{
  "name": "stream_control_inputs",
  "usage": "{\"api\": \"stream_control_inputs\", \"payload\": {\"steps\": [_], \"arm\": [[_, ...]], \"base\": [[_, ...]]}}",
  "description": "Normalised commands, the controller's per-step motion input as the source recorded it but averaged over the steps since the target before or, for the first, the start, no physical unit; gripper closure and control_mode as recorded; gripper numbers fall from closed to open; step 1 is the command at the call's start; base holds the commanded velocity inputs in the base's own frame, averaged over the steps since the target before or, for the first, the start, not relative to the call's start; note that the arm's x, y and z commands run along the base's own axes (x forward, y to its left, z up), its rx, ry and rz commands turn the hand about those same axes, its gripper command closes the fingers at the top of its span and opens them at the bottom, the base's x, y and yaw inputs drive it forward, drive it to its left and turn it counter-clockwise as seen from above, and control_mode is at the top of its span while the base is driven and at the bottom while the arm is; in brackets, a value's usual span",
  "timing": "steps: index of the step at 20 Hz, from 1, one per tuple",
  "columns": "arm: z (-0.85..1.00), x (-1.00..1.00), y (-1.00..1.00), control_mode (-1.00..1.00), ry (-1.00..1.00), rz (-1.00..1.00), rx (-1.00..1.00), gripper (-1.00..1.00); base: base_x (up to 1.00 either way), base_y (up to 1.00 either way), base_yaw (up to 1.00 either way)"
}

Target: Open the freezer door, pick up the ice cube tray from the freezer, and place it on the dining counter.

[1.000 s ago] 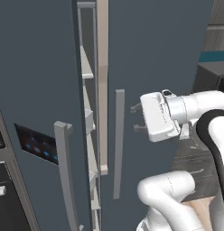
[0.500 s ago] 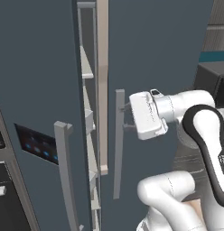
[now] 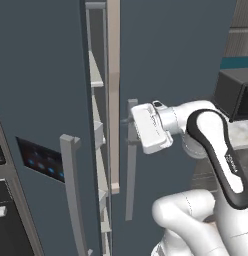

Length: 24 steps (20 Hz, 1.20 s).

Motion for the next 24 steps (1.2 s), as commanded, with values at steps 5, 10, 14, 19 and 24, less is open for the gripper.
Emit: {"api": "stream_control_inputs", "payload": {"steps": [5,10,14,19,24], "arm": [[-0.10,0.09,0.37,-1.00,0.00,0.02,0.00,-1.00],[-0.07,0.05,0.31,-1.00,0.00,0.03,0.00,-1.00],[-0.09,0.02,0.26,-1.00,0.00,0.05,0.00,-1.00],[-0.06,0.00,0.29,-1.00,0.00,0.06,0.00,-1.00],[0.00,-0.02,0.30,-1.00,0.00,0.07,0.00,-1.00]], "base": [[0.00,0.00,0.00],[0.00,0.00,0.00],[0.00,0.00,0.00],[0.00,0.00,0.00],[0.00,0.00,0.00]]}}
